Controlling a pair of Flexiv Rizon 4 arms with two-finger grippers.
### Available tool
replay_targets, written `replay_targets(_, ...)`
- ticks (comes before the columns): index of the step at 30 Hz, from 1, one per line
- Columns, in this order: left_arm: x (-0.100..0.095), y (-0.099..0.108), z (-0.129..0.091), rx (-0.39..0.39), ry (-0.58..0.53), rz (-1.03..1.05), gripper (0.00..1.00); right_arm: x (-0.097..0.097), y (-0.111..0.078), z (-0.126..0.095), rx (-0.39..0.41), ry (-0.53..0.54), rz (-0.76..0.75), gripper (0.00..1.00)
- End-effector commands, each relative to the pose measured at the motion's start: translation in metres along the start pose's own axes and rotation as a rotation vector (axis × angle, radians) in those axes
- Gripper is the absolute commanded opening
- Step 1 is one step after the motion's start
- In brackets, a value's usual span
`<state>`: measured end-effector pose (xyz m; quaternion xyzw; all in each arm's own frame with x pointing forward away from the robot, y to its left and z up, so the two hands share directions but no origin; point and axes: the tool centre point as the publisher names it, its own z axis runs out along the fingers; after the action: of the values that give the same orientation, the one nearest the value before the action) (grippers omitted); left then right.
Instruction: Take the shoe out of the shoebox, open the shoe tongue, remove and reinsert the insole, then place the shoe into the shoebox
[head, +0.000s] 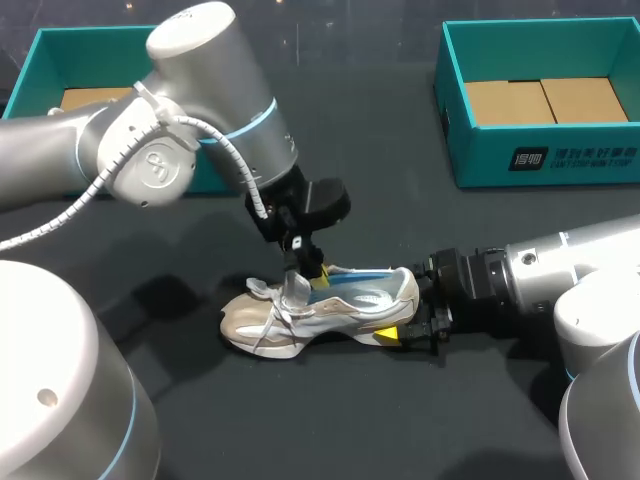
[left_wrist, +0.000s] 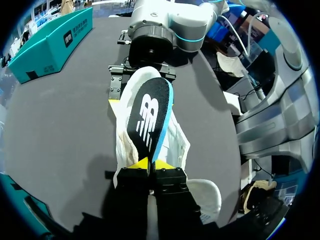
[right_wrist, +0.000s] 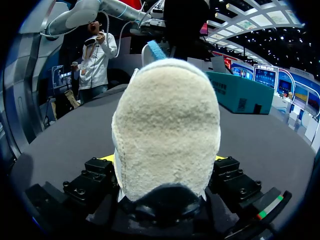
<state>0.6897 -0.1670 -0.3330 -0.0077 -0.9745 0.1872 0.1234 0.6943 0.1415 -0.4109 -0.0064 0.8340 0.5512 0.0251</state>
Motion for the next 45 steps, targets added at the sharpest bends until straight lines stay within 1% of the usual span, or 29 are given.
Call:
replay_targets(1, 0.008, -0.004, -0.001, 0.010, -0.019, 0.006, 0.00, 0.002, 0.001, 0.000, 0.006, -0.001, 0.000, 0.00)
replay_targets(6, 0.017, -0.016, 0.003, 0.017, -0.045, 0.016, 0.00, 0.002, 0.001, 0.000, 0.006, -0.001, 0.000, 0.00)
replay_targets(13, 0.021, -0.025, 0.001, 0.040, -0.062, 0.006, 0.00, 0.002, 0.001, 0.000, 0.006, -0.001, 0.000, 0.00)
replay_targets(19, 0.017, -0.045, 0.006, 0.055, -0.104, -0.060, 0.00, 0.002, 0.001, 0.000, 0.006, -0.001, 0.000, 0.00)
replay_targets(23, 0.013, -0.051, 0.008, 0.052, -0.122, -0.079, 0.00, 0.002, 0.001, 0.000, 0.006, -0.001, 0.000, 0.00)
replay_targets(24, 0.012, -0.051, 0.008, 0.052, -0.122, -0.081, 0.15, 0.002, 0.001, 0.000, 0.006, -0.001, 0.000, 0.00)
replay_targets(26, 0.013, -0.050, 0.006, 0.056, -0.128, -0.078, 0.32, 0.002, 0.001, 0.000, 0.006, -0.001, 0.000, 0.00)
replay_targets(29, 0.016, -0.050, 0.003, 0.072, -0.148, -0.056, 0.45, 0.002, 0.001, 0.000, 0.006, -0.001, 0.000, 0.00)
replay_targets(33, 0.019, -0.051, 0.003, 0.081, -0.193, -0.026, 0.50, 0.002, 0.001, 0.000, 0.006, -0.001, 0.000, 0.00)
replay_targets(38, 0.023, -0.052, 0.004, 0.096, -0.244, 0.020, 0.63, 0.002, 0.001, 0.000, 0.006, -0.001, 0.000, 0.00)
replay_targets(41, 0.027, -0.051, 0.006, 0.108, -0.285, 0.047, 0.68, 0.002, 0.001, 0.000, 0.006, -0.001, 0.000, 0.00)
replay_targets(45, 0.027, -0.053, 0.013, 0.114, -0.335, 0.070, 0.70, 0.002, 0.001, 0.000, 0.006, -0.001, 0.000, 0.00)
